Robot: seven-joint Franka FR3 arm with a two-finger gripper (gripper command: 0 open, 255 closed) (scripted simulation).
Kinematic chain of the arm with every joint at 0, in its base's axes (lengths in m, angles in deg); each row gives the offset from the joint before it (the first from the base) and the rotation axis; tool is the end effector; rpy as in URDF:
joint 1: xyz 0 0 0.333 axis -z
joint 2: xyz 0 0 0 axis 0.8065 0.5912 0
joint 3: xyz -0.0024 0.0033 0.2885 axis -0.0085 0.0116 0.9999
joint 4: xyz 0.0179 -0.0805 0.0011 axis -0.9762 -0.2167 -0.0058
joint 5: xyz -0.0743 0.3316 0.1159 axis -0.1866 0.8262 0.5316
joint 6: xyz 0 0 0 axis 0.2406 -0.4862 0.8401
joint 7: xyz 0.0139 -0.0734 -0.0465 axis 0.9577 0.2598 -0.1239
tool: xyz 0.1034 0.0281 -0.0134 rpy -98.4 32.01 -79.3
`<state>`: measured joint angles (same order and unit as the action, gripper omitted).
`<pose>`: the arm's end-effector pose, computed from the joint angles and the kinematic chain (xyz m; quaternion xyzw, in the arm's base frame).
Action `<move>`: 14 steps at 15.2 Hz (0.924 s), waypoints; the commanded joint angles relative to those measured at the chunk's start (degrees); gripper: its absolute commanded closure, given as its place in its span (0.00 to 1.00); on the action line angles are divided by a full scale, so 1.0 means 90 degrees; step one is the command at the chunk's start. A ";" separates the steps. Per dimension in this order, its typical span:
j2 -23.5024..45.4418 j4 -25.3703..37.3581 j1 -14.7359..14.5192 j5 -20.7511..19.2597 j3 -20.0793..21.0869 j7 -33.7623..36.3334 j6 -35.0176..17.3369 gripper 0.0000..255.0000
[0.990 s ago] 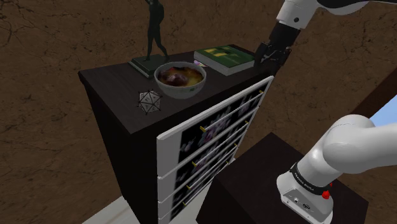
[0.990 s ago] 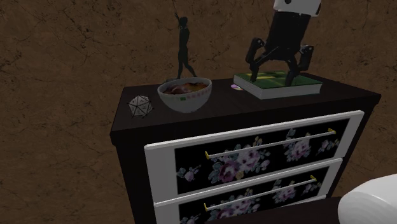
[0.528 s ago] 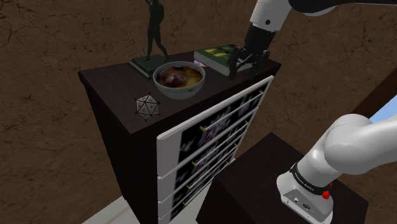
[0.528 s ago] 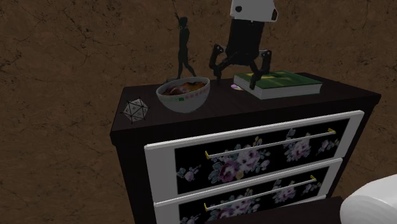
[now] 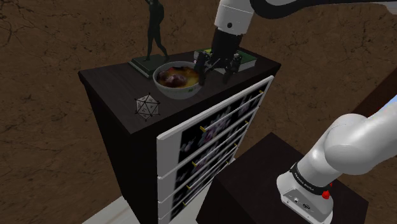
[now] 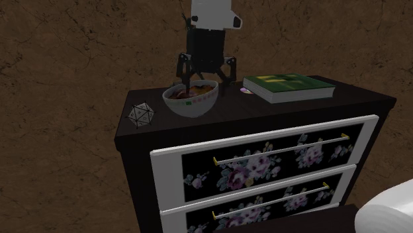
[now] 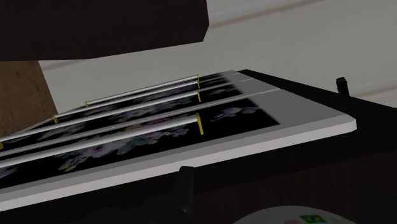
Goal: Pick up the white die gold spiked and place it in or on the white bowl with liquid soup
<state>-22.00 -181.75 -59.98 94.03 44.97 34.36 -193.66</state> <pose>0.3611 0.2244 0.5251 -0.9945 0.0984 -0.0033 0.0354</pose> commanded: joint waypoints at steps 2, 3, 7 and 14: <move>0.0700 0.0526 -0.0010 -0.0186 0.0406 0.0528 -0.0152 0.00; 0.0935 0.0713 -0.0019 -0.0274 0.0533 0.0710 -0.0184 0.00; 0.1954 0.1546 -0.0112 -0.0763 0.0996 0.1483 -0.0242 0.00; 0.3879 0.3303 -0.0686 -0.1916 0.1405 0.2770 0.0023 0.00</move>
<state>10.72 -154.00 -65.29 78.14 57.39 57.90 -193.77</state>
